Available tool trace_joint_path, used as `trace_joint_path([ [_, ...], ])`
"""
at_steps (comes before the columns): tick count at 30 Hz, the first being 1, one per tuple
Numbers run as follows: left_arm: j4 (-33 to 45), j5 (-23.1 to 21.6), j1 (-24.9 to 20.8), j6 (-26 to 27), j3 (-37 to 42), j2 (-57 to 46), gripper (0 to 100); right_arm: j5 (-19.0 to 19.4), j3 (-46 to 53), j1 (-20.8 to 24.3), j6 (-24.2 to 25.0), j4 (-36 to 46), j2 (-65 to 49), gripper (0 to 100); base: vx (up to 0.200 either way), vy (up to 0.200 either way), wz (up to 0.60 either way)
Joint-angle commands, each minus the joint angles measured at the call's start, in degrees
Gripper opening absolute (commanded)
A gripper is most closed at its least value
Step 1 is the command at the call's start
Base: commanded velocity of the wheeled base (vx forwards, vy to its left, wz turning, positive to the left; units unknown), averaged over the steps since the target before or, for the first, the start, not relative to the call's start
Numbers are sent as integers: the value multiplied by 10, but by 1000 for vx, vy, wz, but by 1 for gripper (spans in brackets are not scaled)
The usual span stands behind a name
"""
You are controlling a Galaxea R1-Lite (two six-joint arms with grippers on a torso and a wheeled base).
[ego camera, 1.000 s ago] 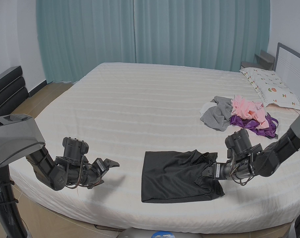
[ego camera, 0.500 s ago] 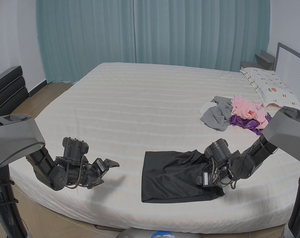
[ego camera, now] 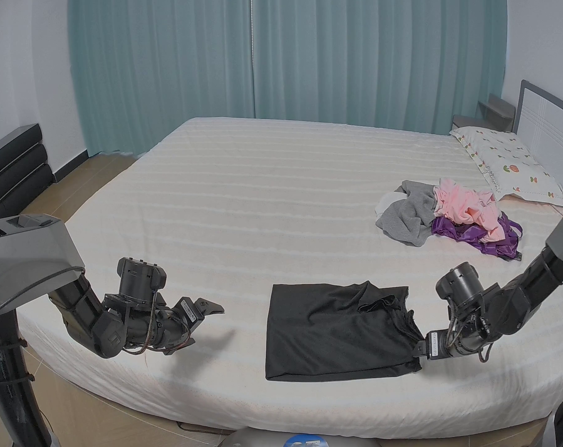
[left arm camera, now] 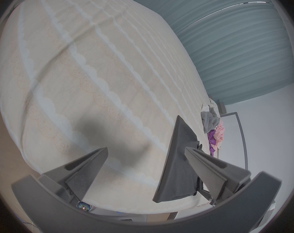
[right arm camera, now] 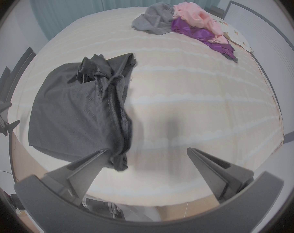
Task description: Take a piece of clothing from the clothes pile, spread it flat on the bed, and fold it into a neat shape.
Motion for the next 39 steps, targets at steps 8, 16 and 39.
trace_joint_path([
  [8,0,1,-1,0,0,0,100,51,67,-27,0,-6,-132,100,0,0,0],
  [16,0,1,-1,0,0,0,100,146,72,-28,2,-89,-62,100,0,0,0],
  [39,0,4,-2,1,0,1,100,168,117,-54,-5,-188,-9,0,0,0,0],
])
